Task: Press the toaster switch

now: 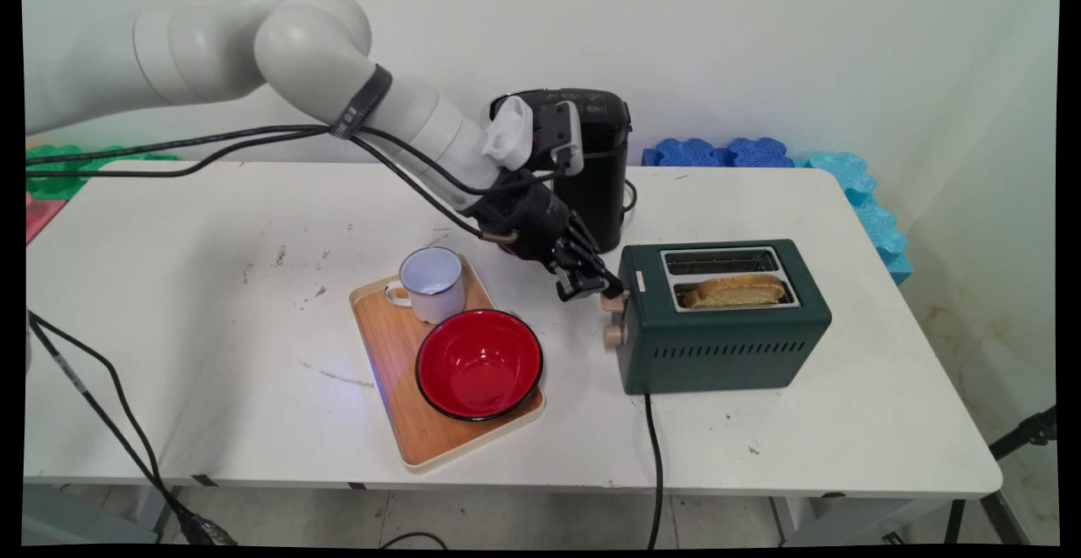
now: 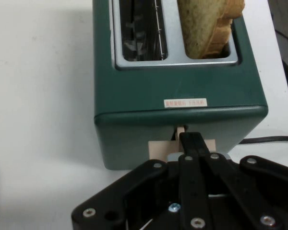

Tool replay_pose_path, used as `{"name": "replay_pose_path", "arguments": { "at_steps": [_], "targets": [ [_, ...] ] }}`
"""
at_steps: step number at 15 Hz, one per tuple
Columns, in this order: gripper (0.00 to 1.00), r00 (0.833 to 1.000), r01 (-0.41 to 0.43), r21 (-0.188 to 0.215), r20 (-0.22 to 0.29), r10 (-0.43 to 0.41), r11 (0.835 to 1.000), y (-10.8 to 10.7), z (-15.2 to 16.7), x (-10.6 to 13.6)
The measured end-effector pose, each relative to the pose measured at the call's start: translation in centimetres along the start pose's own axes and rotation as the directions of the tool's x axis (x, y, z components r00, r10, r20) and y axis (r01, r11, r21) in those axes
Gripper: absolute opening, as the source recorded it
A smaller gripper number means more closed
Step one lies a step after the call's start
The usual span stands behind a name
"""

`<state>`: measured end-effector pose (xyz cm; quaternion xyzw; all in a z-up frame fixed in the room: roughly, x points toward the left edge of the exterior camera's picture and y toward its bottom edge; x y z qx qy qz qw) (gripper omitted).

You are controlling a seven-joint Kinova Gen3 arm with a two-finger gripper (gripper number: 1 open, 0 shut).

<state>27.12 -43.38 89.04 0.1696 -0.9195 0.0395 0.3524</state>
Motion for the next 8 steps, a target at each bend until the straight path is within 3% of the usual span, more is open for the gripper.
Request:
{"name": "replay_pose_path", "arguments": {
  "at_steps": [8],
  "targets": [
    [0.0, 1.0, 0.018, 0.008, 0.013, -0.018, 1.0, -0.4, 1.3, -0.2]
  ]
}}
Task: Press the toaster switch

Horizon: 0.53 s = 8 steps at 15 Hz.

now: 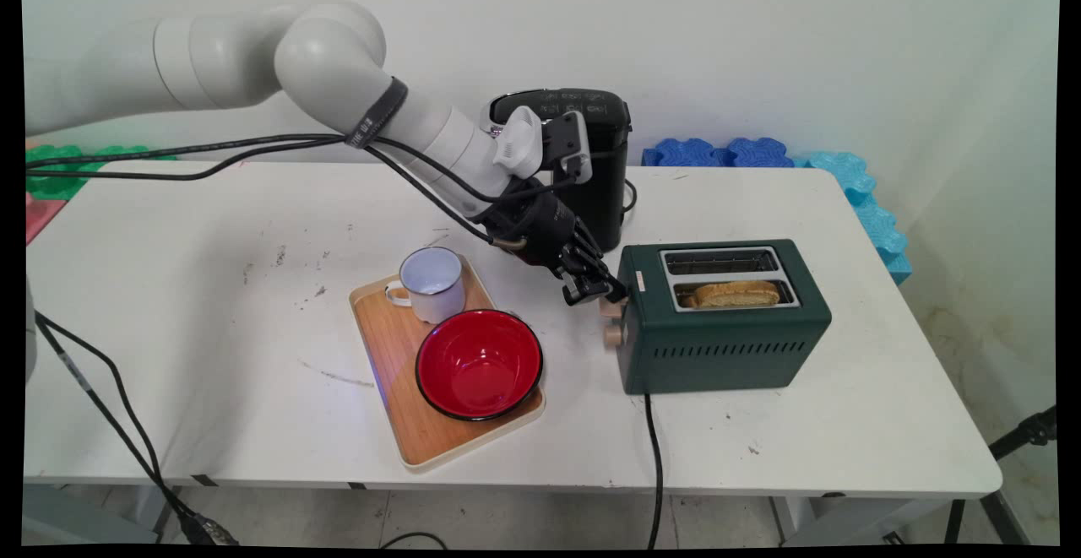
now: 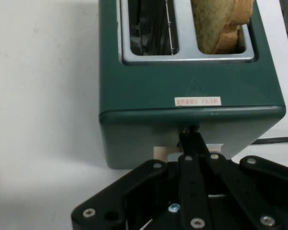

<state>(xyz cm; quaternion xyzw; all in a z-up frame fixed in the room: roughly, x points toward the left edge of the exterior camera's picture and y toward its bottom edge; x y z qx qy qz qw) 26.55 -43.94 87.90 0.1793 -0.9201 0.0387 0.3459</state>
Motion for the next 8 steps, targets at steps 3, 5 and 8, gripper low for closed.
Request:
{"name": "replay_pose_path", "arguments": {
  "at_steps": [3, 5, 8],
  "targets": [
    [0.0, 1.0, 0.01, 0.004, 0.005, -0.01, 1.0, -0.15, 0.36, -0.28],
    [0.0, 1.0, 0.021, 0.006, 0.007, -0.021, 1.0, -0.24, 0.58, -0.46],
    [0.0, 0.999, 0.035, 0.008, 0.008, -0.035, 0.999, -0.31, 0.78, -0.66]
  ]
}}
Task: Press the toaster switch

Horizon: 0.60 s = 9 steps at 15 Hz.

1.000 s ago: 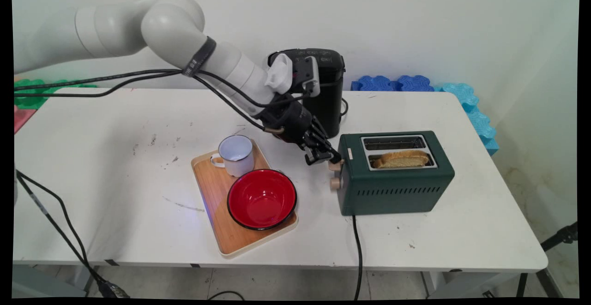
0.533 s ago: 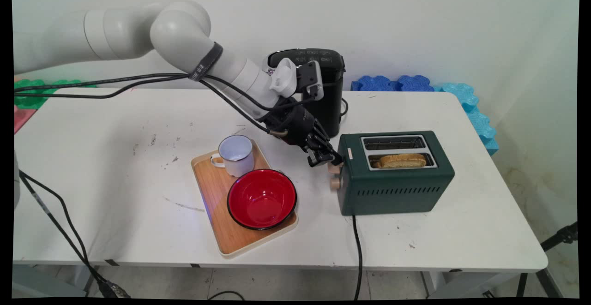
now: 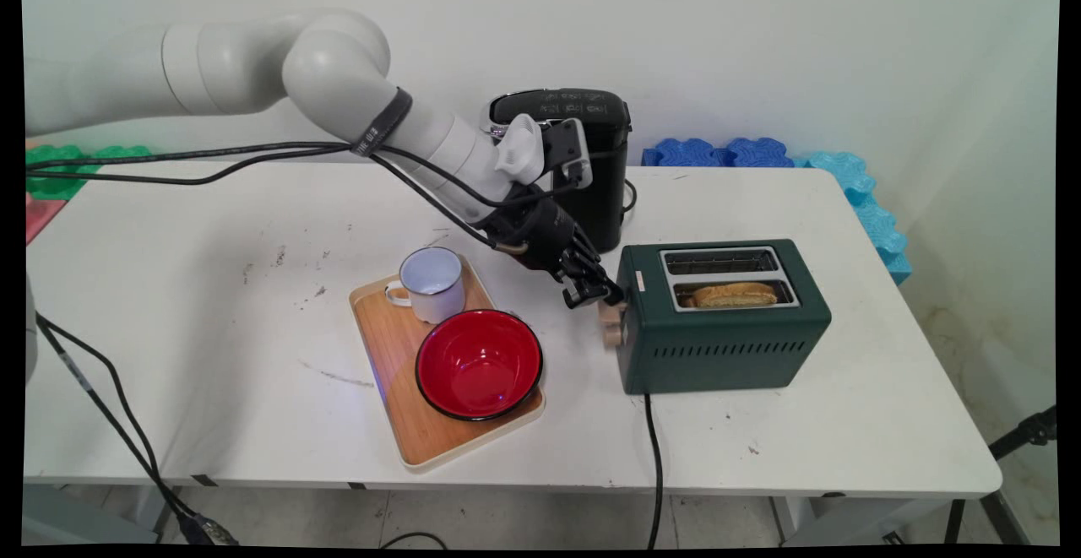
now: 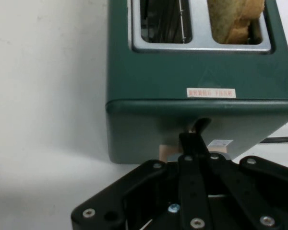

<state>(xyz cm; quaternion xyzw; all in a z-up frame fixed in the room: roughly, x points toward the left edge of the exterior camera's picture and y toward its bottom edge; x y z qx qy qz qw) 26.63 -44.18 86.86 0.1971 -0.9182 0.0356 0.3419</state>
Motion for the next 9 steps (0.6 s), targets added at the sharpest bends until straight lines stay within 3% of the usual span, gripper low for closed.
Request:
{"name": "replay_pose_path", "arguments": {
  "at_steps": [9],
  "targets": [
    [0.0, 0.998, 0.065, -0.004, -0.001, -0.065, 0.998, -0.04, 0.61, -0.74]
  ]
}}
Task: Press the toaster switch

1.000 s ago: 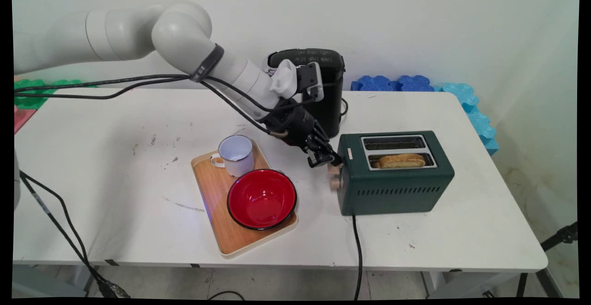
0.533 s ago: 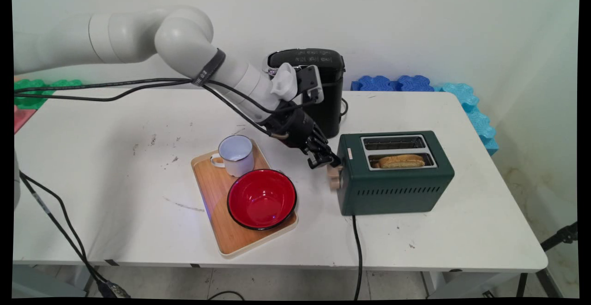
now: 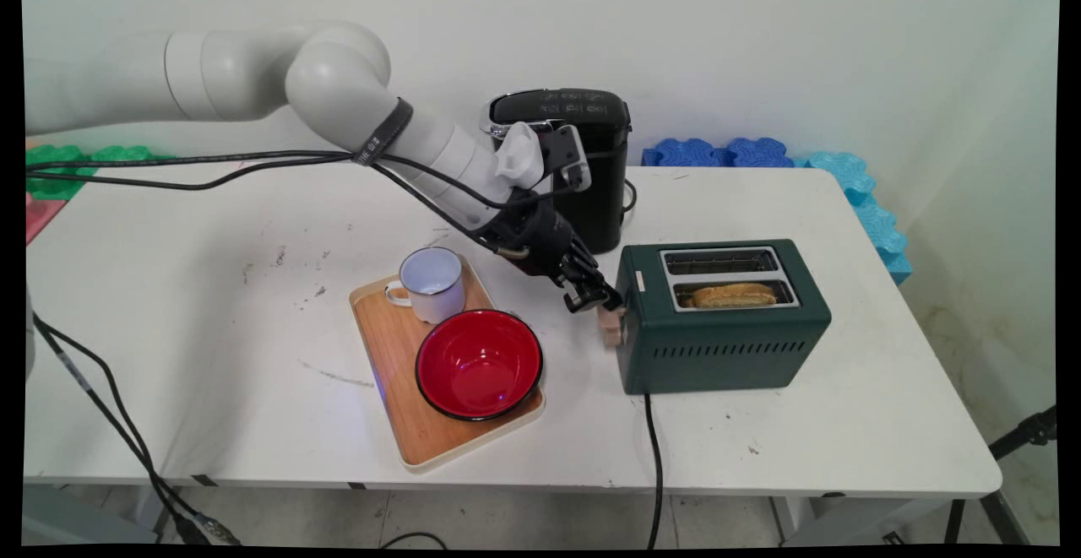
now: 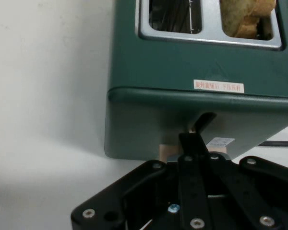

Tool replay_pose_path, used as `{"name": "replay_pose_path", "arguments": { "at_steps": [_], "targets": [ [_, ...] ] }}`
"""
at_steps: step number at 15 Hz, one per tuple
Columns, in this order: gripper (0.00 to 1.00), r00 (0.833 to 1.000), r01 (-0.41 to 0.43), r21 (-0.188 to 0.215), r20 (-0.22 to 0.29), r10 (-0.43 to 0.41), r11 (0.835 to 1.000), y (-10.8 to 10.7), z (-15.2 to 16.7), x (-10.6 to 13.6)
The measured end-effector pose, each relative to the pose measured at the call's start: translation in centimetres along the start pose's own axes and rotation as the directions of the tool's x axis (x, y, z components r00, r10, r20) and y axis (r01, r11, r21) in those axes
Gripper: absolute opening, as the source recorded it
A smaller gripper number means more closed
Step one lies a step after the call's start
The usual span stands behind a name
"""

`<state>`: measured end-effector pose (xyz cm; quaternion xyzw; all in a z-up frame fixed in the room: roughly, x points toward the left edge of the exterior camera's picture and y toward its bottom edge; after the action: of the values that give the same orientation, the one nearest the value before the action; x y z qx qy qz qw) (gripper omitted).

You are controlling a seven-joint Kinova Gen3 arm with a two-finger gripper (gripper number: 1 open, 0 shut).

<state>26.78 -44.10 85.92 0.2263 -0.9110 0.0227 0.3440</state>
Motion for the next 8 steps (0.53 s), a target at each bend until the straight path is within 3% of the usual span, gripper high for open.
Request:
{"name": "replay_pose_path", "arguments": {
  "at_steps": [8],
  "targets": [
    [0.0, 1.0, 0.021, -0.004, -0.001, -0.021, 1.0, 0.01, 0.05, -0.65]
  ]
}}
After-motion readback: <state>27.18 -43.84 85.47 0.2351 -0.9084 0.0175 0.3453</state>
